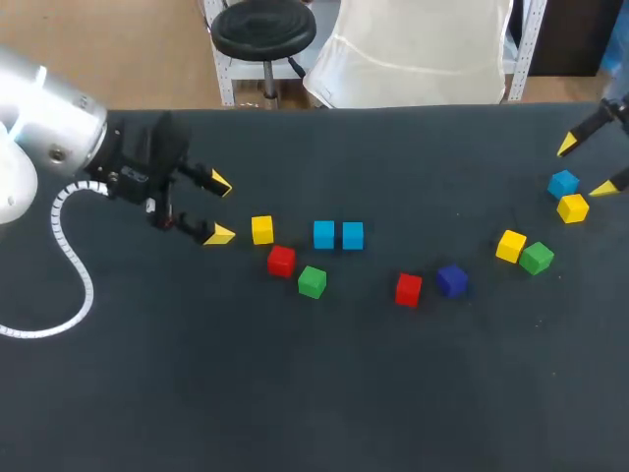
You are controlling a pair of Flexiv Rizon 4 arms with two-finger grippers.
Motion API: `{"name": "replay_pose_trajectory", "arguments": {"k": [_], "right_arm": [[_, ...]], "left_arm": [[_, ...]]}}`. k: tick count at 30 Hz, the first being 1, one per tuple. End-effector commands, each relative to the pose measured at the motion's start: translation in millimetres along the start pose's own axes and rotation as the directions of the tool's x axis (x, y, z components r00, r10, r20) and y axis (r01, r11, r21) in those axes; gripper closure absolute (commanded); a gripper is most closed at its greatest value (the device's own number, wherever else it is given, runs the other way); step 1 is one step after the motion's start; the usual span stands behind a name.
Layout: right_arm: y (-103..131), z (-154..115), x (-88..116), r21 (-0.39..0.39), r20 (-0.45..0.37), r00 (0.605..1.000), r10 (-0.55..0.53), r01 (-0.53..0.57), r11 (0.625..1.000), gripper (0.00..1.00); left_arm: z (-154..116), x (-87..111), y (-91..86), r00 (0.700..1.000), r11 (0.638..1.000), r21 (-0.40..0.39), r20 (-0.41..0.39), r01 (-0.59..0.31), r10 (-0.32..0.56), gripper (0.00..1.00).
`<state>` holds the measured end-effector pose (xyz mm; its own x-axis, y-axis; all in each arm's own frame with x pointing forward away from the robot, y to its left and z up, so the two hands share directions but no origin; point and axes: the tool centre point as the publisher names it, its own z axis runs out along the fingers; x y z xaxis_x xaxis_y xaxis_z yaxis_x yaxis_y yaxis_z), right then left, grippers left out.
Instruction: Place the blue cubes, place green cubes on the blue cubes, place the yellow cubes on the green cubes, then place the red cubes on the yellow cubes, and place purple cube on the red cubes.
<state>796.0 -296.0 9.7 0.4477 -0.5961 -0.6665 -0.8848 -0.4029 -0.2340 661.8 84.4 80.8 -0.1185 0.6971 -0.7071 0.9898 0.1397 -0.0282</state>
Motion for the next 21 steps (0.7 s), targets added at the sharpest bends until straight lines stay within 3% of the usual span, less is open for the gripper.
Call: {"name": "replay_pose_trajectory", "arguments": {"k": [1, 6, 10, 16, 17, 21], "right_arm": [[-2.5, 4.4, -0.7, 0.001, 0.008, 1.000, 0.002, -0.002, 1.000, 0.13], [-2.3, 10.3, -2.1, -0.007, 0.015, 1.000, 0.002, -0.002, 1.000, 0.21], [-1.9, 12.5, -1.3, -0.025, 0.014, 1.000, 0.008, -0.007, 1.000, 0.36], [-1.0, 12.2, 1.6, -0.045, 0.005, 1.000, 0.006, -0.006, 0.999, 0.40], [-1.1, 11.7, 2.8, -0.052, -0.001, 1.000, 0.005, -0.005, 0.999, 0.50], [-1.3, 10.1, 9.0, -0.063, -0.009, 1.000, 0.006, -0.007, 0.998, 0.43]], "left_arm": [[0.0, 0.8, -0.1, 1.000, 1.000, -0.001, 0.002, -0.002, 0.002, 0.00], [0.0, 0.8, -0.1, 1.000, 1.000, -0.001, 0.002, -0.002, 0.002, 0.00], [0.0, 0.8, -0.1, 1.000, 1.000, -0.001, 0.002, -0.002, 0.002, 0.00], [0.0, 0.8, -0.1, 1.000, 1.000, -0.001, 0.002, -0.002, 0.002, 0.00], [0.0, 0.8, -0.1, 1.000, 1.000, -0.001, 0.002, -0.002, 0.002, 0.00], [0.0, 0.8, -0.1, 1.000, 1.000, -0.001, 0.002, -0.002, 0.002, 0.00]]}}
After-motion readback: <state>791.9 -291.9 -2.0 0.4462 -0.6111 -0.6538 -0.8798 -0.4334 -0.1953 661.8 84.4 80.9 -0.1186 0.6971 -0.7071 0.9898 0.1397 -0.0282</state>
